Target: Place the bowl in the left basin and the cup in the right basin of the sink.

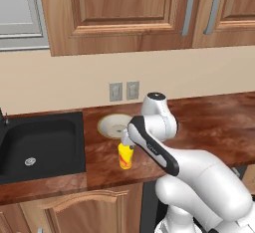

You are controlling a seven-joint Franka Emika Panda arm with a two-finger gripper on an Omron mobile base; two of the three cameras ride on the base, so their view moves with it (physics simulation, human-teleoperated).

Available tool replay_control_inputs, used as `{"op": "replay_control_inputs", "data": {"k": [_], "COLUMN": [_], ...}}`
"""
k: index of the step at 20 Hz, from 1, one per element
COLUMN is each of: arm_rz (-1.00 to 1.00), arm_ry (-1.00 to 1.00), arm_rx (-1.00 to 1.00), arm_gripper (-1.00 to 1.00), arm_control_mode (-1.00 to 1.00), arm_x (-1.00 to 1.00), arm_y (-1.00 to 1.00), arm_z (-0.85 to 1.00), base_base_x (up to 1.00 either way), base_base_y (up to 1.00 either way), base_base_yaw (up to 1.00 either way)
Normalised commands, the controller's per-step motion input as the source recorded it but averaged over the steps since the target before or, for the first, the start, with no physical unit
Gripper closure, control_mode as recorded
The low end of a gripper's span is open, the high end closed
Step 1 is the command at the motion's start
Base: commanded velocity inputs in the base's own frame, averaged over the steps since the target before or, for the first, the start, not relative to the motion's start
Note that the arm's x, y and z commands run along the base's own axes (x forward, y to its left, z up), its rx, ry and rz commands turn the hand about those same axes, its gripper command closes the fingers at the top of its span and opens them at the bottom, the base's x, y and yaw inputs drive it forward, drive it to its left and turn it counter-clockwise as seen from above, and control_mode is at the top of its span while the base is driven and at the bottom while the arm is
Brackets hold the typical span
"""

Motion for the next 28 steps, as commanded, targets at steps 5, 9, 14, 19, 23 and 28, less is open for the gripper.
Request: {"op": "replay_control_inputs", "data": {"k": [5,9,14,19,23,28], "arm_rz": [0.00,0.00,0.00,0.00,0.00,0.00], "arm_ry": [0.00,0.00,0.00,0.00,0.00,0.00], "arm_rx": [0.00,0.00,0.00,0.00,0.00,0.00], "arm_gripper": [-1.00,-1.00,-1.00,-1.00,-1.00,-1.00], "arm_control_mode": [-1.00,-1.00,-1.00,-1.00,-1.00,-1.00], "arm_x": [0.04,0.10,0.06,0.06,0.05,0.05], "arm_y": [0.00,0.00,0.00,0.01,0.01,0.01], "arm_z": [-0.05,-0.07,-0.13,-0.14,-0.12,-0.04], "base_base_x": [0.00,0.00,0.00,0.00,0.00,0.00], "base_base_y": [0.00,0.00,0.00,0.00,0.00,0.00], "base_base_yaw": [0.00,0.00,0.00,0.00,0.00,0.00]}}
